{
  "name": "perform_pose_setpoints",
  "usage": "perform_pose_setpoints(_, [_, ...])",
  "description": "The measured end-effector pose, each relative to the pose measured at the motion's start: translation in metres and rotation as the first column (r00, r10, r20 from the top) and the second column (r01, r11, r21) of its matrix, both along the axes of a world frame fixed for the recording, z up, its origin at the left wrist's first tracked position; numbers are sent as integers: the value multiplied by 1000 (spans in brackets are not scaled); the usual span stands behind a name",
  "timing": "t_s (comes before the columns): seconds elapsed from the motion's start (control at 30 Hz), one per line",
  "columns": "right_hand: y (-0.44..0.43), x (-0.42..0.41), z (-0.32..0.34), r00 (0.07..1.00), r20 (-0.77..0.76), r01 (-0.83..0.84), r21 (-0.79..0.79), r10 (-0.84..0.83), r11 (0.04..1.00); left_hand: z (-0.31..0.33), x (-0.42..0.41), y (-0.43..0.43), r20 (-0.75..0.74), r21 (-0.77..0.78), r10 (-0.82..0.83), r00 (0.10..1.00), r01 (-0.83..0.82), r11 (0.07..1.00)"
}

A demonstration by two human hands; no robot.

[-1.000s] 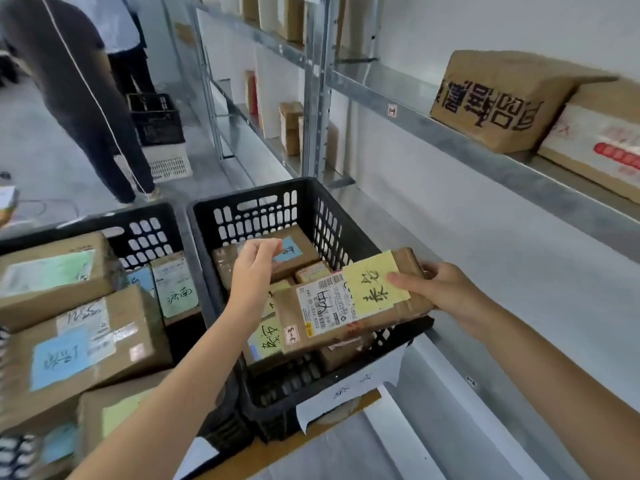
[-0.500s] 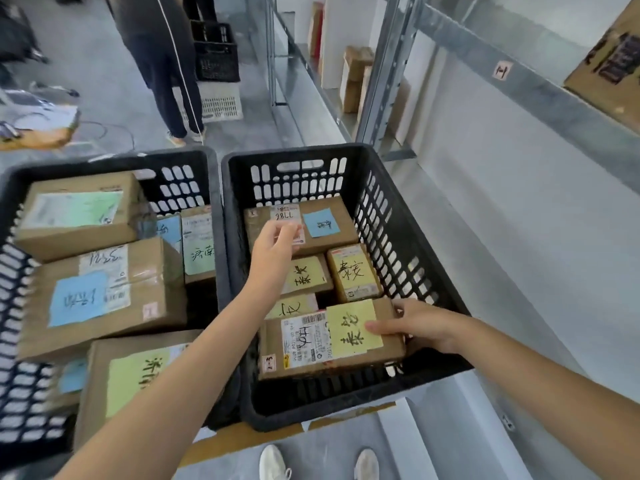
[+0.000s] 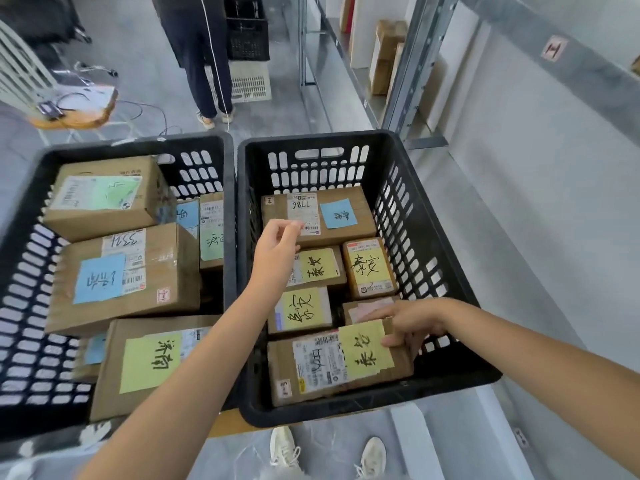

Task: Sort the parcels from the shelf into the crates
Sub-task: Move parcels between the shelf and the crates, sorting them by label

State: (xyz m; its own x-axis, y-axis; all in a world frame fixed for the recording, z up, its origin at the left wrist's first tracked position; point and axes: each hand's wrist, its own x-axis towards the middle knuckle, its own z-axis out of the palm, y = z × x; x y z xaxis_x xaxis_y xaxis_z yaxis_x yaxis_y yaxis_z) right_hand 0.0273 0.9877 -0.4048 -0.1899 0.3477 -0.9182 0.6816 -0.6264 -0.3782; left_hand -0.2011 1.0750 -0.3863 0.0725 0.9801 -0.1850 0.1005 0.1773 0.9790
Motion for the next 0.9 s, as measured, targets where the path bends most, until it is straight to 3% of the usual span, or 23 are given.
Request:
perform_pose_setpoints(0.13, [7, -4, 2, 998, 47, -52, 6, 51, 999, -1, -2, -1, -5, 15, -6, 1000, 6, 1000])
perform_pose_setpoints(0.27, [-1, -10, -5, 997, 71, -3, 36, 0, 999, -2, 2, -3, -10, 16, -19, 1000, 19, 1000])
perform_pose_setpoints(0.43, [-9, -15, -13, 990, 90, 92, 200, -112, 975, -1, 7, -8, -53, 11, -99, 994, 100, 995])
perform_pose_setpoints(0.5, [-14, -18, -17, 986, 125, 69, 306, -111, 950, 1, 9, -8, -75, 2, -138, 988, 139, 990])
perform_pose_setpoints(0.6, [-23, -20, -22, 985, 169, -24, 317, -31, 948, 5, 11, -9, -81, -11, -191, 978, 191, 982])
perform_pose_setpoints(0.77, [-23, -25, -24, 963, 242, -5, 457, -119, 890, 7, 17, -15, -82, -14, -292, 953, 292, 956])
perform_pose_setpoints(0.9, [-21, -29, -19, 944, 308, -50, 484, -116, 874, 5, 20, -16, -170, 35, -395, 903, 406, 913])
